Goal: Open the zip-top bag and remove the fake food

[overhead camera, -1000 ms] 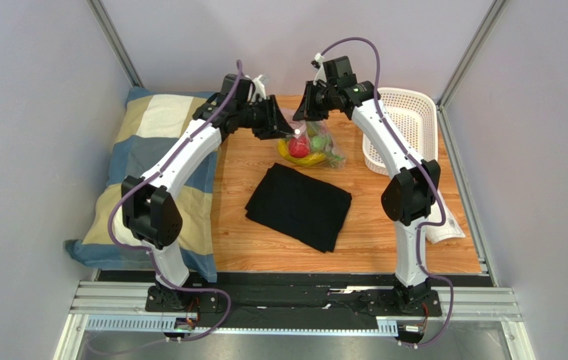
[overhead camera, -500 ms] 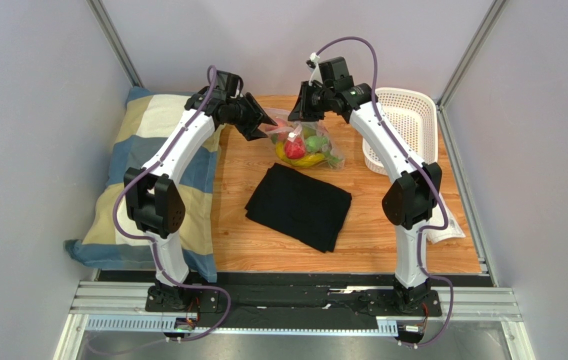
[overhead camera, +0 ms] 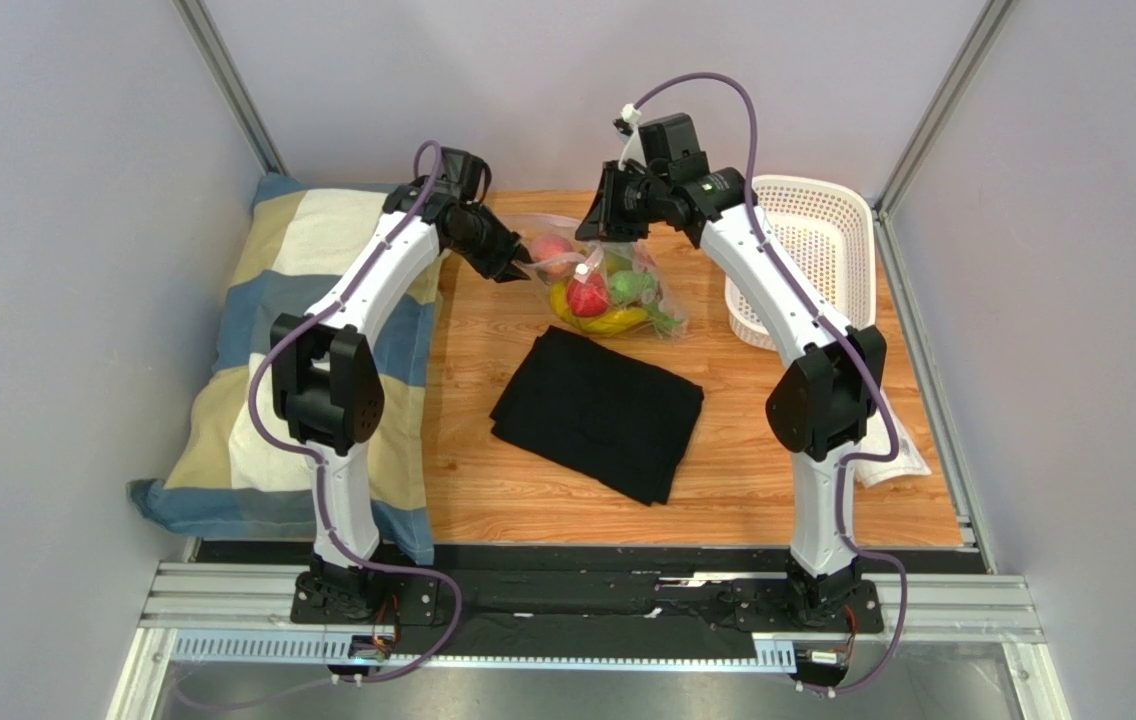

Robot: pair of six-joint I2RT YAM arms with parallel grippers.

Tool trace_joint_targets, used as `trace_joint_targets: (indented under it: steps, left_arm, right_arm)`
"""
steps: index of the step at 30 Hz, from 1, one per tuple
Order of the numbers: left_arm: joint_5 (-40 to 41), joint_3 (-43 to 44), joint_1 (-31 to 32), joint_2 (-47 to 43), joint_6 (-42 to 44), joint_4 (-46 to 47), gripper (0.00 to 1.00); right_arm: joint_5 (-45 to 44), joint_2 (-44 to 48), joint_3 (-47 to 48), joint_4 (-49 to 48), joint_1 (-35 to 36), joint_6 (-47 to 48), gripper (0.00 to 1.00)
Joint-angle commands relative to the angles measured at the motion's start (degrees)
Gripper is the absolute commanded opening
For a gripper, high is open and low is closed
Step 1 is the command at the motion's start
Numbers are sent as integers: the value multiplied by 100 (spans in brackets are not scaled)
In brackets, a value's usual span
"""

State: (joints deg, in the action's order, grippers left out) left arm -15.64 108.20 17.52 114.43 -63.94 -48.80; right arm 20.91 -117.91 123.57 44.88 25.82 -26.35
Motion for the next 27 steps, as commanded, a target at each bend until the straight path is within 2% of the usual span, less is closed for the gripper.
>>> trace_joint_targets:
  steps: [1, 4, 6, 7, 12, 15, 18, 19, 21, 25, 27]
  left_arm:
    - [-281, 324, -91, 44, 425, 423, 24]
    - [-229, 324, -108, -210, 960, 948, 20]
    - [-360, 402, -126, -246, 1181, 1231, 11]
    - [-404, 525, -135, -168, 1409, 1223, 0]
    - [-440, 1386, -126, -18, 1972, 1179, 0]
    - [-589, 1537, -108, -114, 2236, 1626, 0]
    - [-913, 1459, -99, -79, 2072, 2399, 0]
    - [-1402, 1380, -99, 69, 1940, 3115, 0]
    - [-1748, 1492, -56, 333, 1606, 3577, 0]
    - [-2294, 2528, 85, 1386, 1569, 3142, 0]
    - [-2435, 2758, 173, 1555, 1517, 3218, 0]
  right_arm:
    - [-7, 444, 106, -401, 19, -134, 0]
    - [10, 339, 316, -401, -33, -221, 0]
    - [63, 172, 588, -340, -60, -265, 0]
    - [89, 128, 659, -322, -69, -326, 0]
    - [80, 92, 783, -278, -121, -502, 0]
    - [-25, 154, 660, -261, -262, -634, 4]
    - [-139, 224, 353, -243, -472, -591, 15]
    - [-139, 190, 317, -208, -577, -556, 17]
    - [-52, 102, 326, -60, -683, -416, 17]
    - [-314, -171, 650, 634, -912, 102, 25]
    - [-797, -294, 930, 1258, -1009, 287, 30]
